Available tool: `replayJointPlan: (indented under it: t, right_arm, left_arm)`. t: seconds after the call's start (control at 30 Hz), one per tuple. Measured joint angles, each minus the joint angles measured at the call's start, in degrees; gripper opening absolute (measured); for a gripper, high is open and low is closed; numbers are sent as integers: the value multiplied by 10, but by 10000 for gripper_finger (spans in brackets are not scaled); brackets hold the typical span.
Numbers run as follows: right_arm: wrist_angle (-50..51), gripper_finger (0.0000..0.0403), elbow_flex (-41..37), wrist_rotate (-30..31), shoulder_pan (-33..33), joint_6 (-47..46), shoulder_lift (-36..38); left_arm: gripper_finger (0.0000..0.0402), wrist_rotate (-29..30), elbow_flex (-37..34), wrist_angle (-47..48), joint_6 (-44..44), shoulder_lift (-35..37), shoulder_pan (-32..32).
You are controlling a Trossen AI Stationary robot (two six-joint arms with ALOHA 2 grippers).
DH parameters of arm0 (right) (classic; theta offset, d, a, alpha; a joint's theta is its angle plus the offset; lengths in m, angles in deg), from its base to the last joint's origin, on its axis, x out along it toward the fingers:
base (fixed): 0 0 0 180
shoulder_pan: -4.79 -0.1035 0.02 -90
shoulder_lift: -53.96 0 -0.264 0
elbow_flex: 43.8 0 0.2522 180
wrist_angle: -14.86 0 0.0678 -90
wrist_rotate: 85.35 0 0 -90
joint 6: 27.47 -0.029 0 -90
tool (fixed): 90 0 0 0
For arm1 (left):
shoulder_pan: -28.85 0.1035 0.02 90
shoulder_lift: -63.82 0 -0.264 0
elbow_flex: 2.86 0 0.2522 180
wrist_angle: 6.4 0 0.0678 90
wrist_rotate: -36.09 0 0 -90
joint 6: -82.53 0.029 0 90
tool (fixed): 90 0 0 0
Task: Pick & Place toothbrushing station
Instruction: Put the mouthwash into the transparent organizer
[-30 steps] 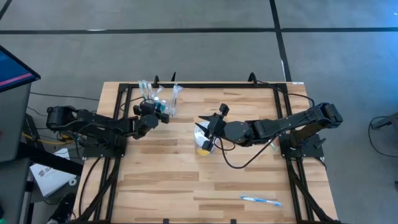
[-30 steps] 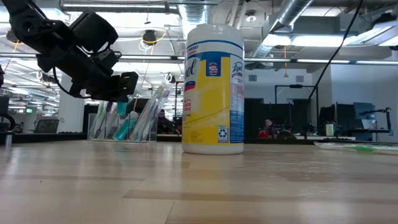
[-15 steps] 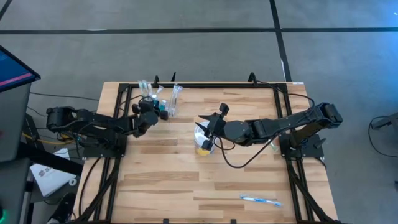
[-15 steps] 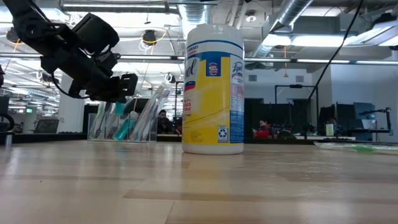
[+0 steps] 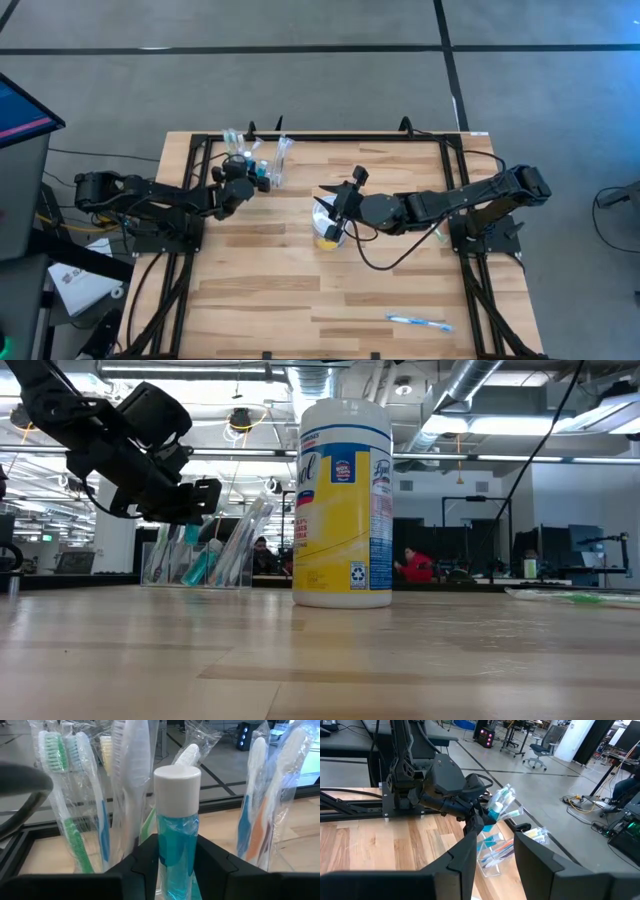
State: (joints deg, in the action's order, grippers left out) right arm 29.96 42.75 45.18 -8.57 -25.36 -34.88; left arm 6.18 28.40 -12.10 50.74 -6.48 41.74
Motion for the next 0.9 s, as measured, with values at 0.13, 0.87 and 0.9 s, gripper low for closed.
replayJointPlan:
  t: [0.13, 0.87, 0.9]
  right_arm:
    - [0, 120, 0, 0, 0, 0, 0]
    - [0, 120, 0, 0, 0, 9, 0]
    - [0, 120, 0, 0, 0, 9, 0]
  left_arm:
    - [99, 0, 0, 0, 0, 0, 0]
    - [100, -11, 0, 1, -1, 0, 0]
    - [100, -13, 0, 1, -1, 0, 0]
